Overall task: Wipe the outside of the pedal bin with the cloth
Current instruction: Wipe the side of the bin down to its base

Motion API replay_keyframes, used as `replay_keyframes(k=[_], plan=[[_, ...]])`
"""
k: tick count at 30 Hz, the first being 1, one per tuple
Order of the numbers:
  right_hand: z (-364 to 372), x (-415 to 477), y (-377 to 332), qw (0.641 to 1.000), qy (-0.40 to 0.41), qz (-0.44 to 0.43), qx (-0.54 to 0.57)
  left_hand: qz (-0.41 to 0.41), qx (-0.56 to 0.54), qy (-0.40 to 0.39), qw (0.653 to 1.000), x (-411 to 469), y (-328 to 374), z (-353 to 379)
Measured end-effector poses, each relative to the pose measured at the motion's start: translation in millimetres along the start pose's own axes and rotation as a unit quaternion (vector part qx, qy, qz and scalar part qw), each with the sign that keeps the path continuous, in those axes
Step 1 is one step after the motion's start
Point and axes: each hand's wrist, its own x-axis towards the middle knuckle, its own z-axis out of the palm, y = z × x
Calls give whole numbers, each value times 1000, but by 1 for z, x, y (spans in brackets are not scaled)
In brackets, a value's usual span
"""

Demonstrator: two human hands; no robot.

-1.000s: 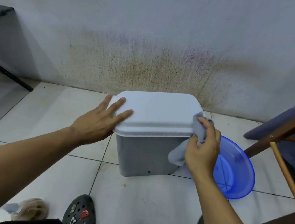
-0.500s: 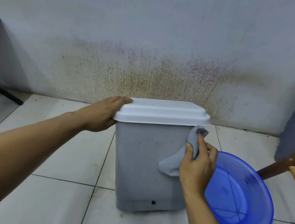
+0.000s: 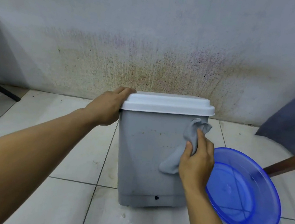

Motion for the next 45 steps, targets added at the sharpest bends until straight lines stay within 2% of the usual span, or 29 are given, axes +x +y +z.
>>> replay_keyframes(k=[5,10,12,15,18,23,26,28,30,33,37,39,45], plan=[[26,-1,-16,999,1,-50,-10,4,-3,-2,1000,3,-2,1],[47,-19,-46,984,-69,-153,-55,-14,-11,-2,1000,1,-14,4],[42,-7,-34,990,-51,-117,-54,-14,-15,0,1000,0,-17,5],[22,19,-5,999,16,-2,-31,-6,-18,1,1000,1,-15,5],[17,29,1,999,26,17,-41,3,-10,5,1000,6,-13,4],[52,-2,-42,994,-39,-104,-25,11,0,9,1000,8,-14,8],[66,-23,-72,973,-108,-190,-71,-3,-12,8,1000,5,-23,9],[66,-23,-75,960,-156,-215,-85,-9,-22,4,1000,3,-28,9],[57,-13,-65,967,-146,-192,-76,-9,-28,0,1000,3,-28,8],[39,6,-40,988,-56,-138,-41,-1,-33,0,999,6,-23,7],[36,9,-35,980,-27,-195,-40,13,-31,-6,999,11,-16,7],[39,7,-40,970,-41,-229,-65,18,-36,-5,999,12,-15,7],[41,-35,-19,921,-176,-325,-122,23,-43,-5,999,11,-17,8]])
